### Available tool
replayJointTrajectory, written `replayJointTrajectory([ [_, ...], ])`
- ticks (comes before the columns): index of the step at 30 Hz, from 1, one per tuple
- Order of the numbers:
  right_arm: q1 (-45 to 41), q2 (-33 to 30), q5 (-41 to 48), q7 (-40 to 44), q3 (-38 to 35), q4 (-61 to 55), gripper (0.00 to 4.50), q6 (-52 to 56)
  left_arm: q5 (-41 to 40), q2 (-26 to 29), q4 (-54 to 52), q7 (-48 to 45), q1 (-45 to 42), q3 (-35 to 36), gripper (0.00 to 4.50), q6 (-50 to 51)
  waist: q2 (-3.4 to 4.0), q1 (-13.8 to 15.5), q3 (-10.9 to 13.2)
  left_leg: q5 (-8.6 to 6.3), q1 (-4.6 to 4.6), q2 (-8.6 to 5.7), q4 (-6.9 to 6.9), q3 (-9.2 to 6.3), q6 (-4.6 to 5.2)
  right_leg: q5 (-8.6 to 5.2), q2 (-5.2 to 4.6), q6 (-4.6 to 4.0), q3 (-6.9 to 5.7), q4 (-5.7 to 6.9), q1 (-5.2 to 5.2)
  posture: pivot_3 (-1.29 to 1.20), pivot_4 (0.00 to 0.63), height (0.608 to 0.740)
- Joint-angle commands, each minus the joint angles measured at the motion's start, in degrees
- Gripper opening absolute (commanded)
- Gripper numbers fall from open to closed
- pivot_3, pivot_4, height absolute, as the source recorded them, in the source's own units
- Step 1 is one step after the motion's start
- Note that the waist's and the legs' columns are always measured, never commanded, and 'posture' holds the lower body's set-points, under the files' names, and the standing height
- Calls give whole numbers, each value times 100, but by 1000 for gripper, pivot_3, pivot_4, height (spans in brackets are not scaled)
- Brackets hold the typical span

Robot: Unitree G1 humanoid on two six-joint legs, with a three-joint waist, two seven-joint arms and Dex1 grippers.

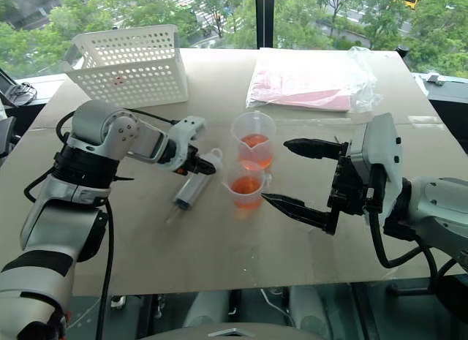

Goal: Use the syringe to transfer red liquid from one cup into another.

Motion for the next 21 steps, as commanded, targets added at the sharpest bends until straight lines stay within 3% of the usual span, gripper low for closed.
replayJointTrajectory([
  [1, -55, -66, -11, -250, -18, -59, 4500, 49, -156, 288, -435, 36, 156, 1078, 1493, 15, 0, -17, 0, 0, 0, 1, 0, -1, 0, 0, 0, 1, -1, 0, 0, 0, 150, 740],
  [8, 187, -145, -341, -316, -49, 249, 4500, 246, -732, 417, -1081, 254, 397, 2921, 1493, 16, -3, -23, 0, 1, -35, -1, 14, -17, 0, 12, -3, 20, -20, 1, -22, 0, 150, 740],
  [9, 387, -196, -424, -74, -270, 358, 4500, 220, -846, 395, -1149, 235, 358, 3070, 1493, 16, -3, -9, 0, 1, -41, -1, 19, -21, 0, 12, -3, 21, -24, 1, -24, 0, 150, 740],
  [11, 1575, -204, -932, 1392, -1532, 923, 4500, -60, -1174, 295, -1112, 313, 203, 3309, 1493, 16, -13, 88, -6, 1, -65, -9, 25, -43, 1, 13, -6, 22, -42, -3, -32, 0, 150, 740],
  [13, 2338, -119, -1348, 2378, -2212, 1317, 4500, -413, -1366, 205, -1207, 344, 117, 3356, 1493, 16, -15, 186, -8, 1, -77, -16, 31, -56, 1, 13, -10, 24, -56, -5, -33, 0, 150, 740],
  [21, 3107, 145, -1852, 3655, -2945, 1783, 4500, -1039, -1483, -531, -1554, 515, -11, 4047, 1493, -75, -15, 32, -9, 2, -58, -23, 34, -83, 1, 7, -10, 32, -70, 9, -16, 0, 150, 740],
])
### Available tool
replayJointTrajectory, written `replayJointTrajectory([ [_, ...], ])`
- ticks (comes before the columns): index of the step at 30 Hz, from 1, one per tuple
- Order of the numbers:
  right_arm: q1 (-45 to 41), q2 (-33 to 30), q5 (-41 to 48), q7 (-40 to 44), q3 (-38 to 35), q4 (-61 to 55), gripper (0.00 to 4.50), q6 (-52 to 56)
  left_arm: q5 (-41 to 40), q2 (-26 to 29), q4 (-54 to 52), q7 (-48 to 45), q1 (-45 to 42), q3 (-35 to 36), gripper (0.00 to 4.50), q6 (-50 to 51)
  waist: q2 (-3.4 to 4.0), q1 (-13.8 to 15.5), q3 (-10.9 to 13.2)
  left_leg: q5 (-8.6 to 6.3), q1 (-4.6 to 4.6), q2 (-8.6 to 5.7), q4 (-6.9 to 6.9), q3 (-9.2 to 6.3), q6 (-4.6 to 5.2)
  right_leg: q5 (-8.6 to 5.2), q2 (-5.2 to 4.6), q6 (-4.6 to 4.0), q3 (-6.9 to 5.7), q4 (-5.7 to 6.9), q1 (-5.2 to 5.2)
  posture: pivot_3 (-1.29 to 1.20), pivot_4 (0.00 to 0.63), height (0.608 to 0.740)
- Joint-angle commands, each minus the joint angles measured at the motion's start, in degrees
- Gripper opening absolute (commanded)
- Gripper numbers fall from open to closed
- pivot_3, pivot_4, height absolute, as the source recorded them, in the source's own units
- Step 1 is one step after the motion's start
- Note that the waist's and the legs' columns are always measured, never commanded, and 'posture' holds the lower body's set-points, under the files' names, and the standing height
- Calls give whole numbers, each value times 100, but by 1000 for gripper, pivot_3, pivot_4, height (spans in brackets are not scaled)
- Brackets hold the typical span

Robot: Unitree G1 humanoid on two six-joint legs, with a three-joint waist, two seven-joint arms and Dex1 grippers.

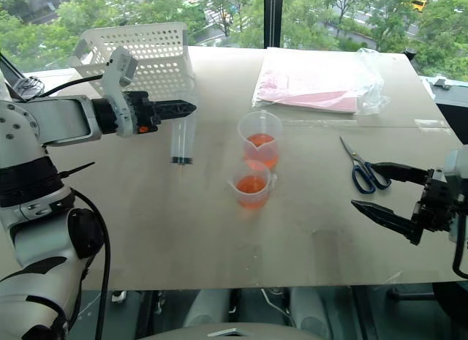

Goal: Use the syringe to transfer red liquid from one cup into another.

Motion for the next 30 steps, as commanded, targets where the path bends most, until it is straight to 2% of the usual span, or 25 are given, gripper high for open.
replayJointTrajectory([
  [1, 172, 116, -91, 449, -469, 47, 4500, -239, -187, -229, -358, -45, -243, 431, 1493, -132, 0, -25, 0, 0, 4, 2, 0, -2, 0, 0, 4, 0, 1, 1, 3, 0, 150, 740],
  [12, 234, 380, -23, 638, -529, -113, 4500, -337, -257, -449, -219, -337, -666, 474, 1493, -712, 3, 5, -1, 1, 10, -3, 0, -9, -2, 1, 2, -1, -3, -3, 18, 0, 150, 740],
  [15, -125, 506, 42, 204, -128, -328, 4500, -295, -30, -863, -393, -760, -879, 120, 1493, -1919, 2, 18, -1, 1, 8, -3, 1, -15, -2, 1, 2, -1, -9, -3, 20, 0, 150, 740],
  [18, -606, 510, 229, -292, 212, -386, 4500, -74, 573, -1132, -575, -1351, -781, -468, 1493, -3322, 7, 17, 0, 2, 3, -7, 20, -28, -3, 1, 2, -2, -17, -2, 27, 0, 150, 740],
  [22, -1325, 443, 104, -689, 721, -266, 4500, -38, 953, -1341, -264, -1666, -787, -903, 1493, -4134, 10, 6, -1, 1, 2, -11, 28, -27, -2, 2, 2, -4, -11, -2, 32, 0, 150, 740],
  [30, -2035, 188, 0, -232, 1192, 222, 4500, -39, 1787, -1588, 170, -2539, -388, -1707, 1493, -5619, 15, 17, 0, 1, -10, -11, 32, -37, 0, 2, 3, -3, -21, -8, 32, 0, 150, 740],
])
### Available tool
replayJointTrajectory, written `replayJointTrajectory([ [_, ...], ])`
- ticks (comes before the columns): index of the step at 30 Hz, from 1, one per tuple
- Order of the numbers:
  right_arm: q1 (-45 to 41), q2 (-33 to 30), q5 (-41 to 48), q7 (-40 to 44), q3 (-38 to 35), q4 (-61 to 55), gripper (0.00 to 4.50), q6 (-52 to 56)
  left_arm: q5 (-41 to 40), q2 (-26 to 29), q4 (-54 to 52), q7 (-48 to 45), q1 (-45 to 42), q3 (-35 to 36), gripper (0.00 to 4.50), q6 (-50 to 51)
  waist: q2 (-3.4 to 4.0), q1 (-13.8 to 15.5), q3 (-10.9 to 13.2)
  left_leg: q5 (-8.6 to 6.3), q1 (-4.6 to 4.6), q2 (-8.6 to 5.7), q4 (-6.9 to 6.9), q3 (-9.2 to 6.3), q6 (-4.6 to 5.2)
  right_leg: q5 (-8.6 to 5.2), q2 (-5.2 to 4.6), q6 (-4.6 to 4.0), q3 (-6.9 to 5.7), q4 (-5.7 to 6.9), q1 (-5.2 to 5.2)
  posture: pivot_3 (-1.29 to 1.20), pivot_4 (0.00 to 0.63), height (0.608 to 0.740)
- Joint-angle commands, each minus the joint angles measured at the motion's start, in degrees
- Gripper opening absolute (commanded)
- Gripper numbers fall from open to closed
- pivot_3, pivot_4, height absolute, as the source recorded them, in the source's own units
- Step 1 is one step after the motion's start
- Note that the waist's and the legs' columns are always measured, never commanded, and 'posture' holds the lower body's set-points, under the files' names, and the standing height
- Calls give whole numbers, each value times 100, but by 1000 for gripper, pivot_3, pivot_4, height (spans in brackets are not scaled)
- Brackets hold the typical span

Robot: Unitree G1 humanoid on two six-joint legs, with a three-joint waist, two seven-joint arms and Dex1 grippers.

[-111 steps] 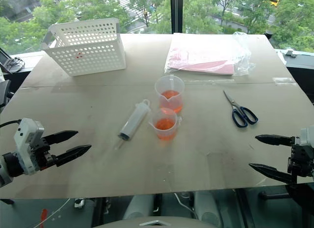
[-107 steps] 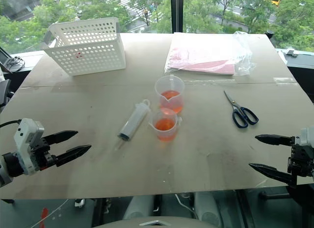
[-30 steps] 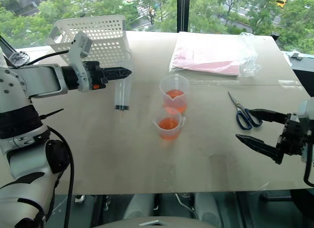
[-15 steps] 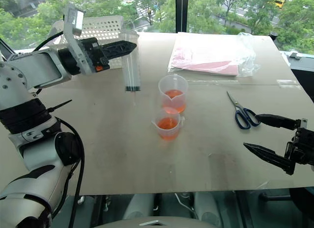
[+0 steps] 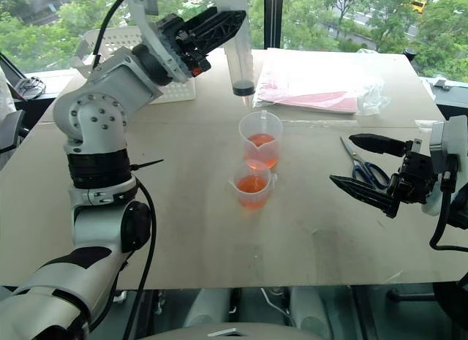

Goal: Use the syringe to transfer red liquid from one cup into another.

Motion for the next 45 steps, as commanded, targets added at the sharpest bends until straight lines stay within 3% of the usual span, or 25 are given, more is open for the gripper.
replayJointTrajectory([
  [1, -320, -77, -84, 70, 120, 143, 4500, -83, 341, -171, -36, -416, 196, -317, 1493, -811, 1, -5, 0, 0, -1, 0, 1, 0, 0, 0, 0, 1, 0, -1, 0, 0, 150, 740],
  [14, -986, 199, -184, -693, 630, 120, 4500, 106, 1597, -717, 1057, -1144, 847, -988, 1493, -3107, 11, -5, -3, -1, -3, 0, 15, 1, 2, 0, 1, 1, 3, 4, 0, 0, 150, 740],
  [26, -1273, 117, -254, -1294, 880, -33, 4500, 545, 1873, -989, 1355, -1145, 1336, -944, 1493, -3683, 12, -6, -4, -1, -4, 1, 20, -3, 2, 0, 1, 1, 0, 6, 0, 0, 150, 740],
  [31, -2581, 82, -147, -2186, 1428, 168, 4500, 1498, 1944, -1010, 1289, -1199, 1526, -975, 1493, -3836, 16, -28, -3, -1, -1, 2, 21, 0, 2, 1, 1, 1, 2, 8, 0, 0, 150, 740],
  [36, -4646, 826, -563, -2841, 2434, 1180, 4500, 2236, 2035, -1050, 1329, -1199, 1627, -1013, 1493, -4016, 28, -59, -2, -1, 1, 5, 22, -1, 3, 1, 3, -1, -1, 12, -1, 0, 150, 740],
  [40, -5537, 1391, -902, -3146, 2703, 1931, 4500, 2565, 2085, -1055, 1337, -1203, 1655, -1025, 1493, -4071, 30, -8, -3, -1, -8, 6, 20, -3, 3, 1, 3, -2, -3, 13, -6, 0, 150, 740],
  [43, -5836, 1550, -1283, -2945, 3040, 2187, 3076, 2458, 2104, -1039, 1268, -1193, 1709, -1046, 1492, -4065, 31, 14, -2, -6, -21, 5, 20, -1, 11, 1, -1, -1, -8, 5, -9, 0, 150, 740],
  [44, -5896, 1606, -1351, -2874, 3110, 2249, 2722, 2452, 2109, -1033, 1239, -1182, 1721, -1046, 1492, -4051, 31, 11, -2, -9, -23, 4, 20, 0, 15, 1, -3, -1, -8, 2, -9, 0, 150, 740],
  [45, -5928, 1644, -1412, -2827, 3146, 2282, 2722, 2447, 2112, -1030, 1204, -1172, 1736, -1049, 1492, -4038, 31, 5, -2, -12, -25, 2, 20, 2, 20, 1, -6, 0, -7, 0, -10, 0, 150, 740],
])
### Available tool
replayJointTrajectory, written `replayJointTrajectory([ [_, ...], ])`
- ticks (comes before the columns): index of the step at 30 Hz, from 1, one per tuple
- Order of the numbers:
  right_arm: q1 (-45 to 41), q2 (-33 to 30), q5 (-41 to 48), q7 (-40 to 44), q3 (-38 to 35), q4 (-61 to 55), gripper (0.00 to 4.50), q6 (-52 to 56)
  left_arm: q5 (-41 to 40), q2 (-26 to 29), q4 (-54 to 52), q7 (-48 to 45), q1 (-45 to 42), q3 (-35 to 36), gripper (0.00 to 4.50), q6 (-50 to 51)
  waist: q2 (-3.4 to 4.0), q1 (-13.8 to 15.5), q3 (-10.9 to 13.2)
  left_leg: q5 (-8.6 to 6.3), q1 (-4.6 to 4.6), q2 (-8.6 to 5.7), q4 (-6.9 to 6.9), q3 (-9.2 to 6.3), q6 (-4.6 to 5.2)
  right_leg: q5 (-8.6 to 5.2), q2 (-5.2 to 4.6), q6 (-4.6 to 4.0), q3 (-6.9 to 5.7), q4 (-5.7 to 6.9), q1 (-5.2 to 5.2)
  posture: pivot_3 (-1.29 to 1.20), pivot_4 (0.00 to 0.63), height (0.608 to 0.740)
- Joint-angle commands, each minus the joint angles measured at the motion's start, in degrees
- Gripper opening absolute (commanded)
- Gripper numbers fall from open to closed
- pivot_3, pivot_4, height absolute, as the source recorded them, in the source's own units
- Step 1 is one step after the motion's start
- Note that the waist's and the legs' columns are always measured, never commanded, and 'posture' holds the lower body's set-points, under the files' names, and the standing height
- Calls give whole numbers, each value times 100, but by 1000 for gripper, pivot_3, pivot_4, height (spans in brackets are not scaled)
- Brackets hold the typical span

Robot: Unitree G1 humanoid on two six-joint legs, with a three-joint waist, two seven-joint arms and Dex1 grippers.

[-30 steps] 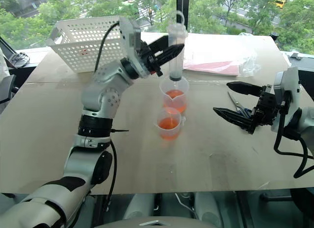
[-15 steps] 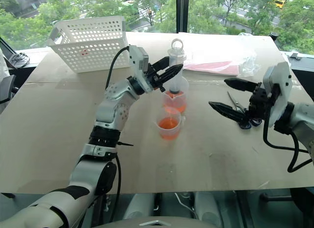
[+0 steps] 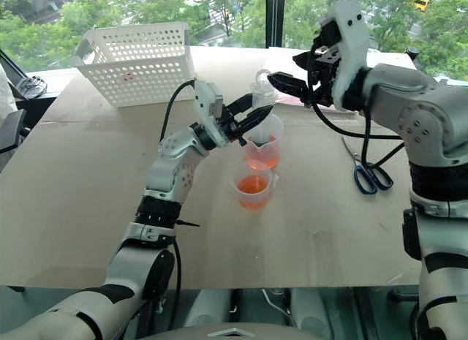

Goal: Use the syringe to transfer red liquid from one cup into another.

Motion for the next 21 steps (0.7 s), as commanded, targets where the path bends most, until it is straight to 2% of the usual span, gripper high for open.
replayJointTrajectory([
  [1, -226, 48, -256, 185, 38, 18, 2722, -91, 8, -10, -322, 33, -2, -35, 1492, -70, 0, -11, 0, -1, -1, -1, 0, 1, 2, 0, -1, 0, 0, -1, 0, 0, 150, 740],
  [10, -415, 233, -873, 568, 212, 317, 2722, -295, 36, -35, -496, 123, 27, -80, 1492, -15, 3, -28, 2, -3, 4, 0, 0, -2, 4, 0, 1, 0, -1, 9, -4, 0, 150, 740],
  [12, -442, 286, -1014, 619, 236, 390, 2159, -359, 39, -44, -546, 132, 61, -103, 1492, -17, 4, -29, 2, -3, 4, 0, 0, -1, 4, 0, 1, 0, 0, 9, -4, 0, 150, 740],
  [17, -481, 387, -1283, 784, 290, 497, 47, -505, 34, -45, -606, 132, 116, -157, 1492, -1, 5, -32, 2, -3, 4, 0, -1, -2, 4, 0, 2, 0, 0, 8, -4, 0, 150, 740],
  [21, -580, 492, -1408, 868, 280, 523, 47, -595, 15, 3, -562, 106, 142, -174, 1492, 83, 5, -26, 2, -3, 4, 0, -1, 0, 4, 0, 1, 0, 0, 8, -4, 0, 150, 740],
])
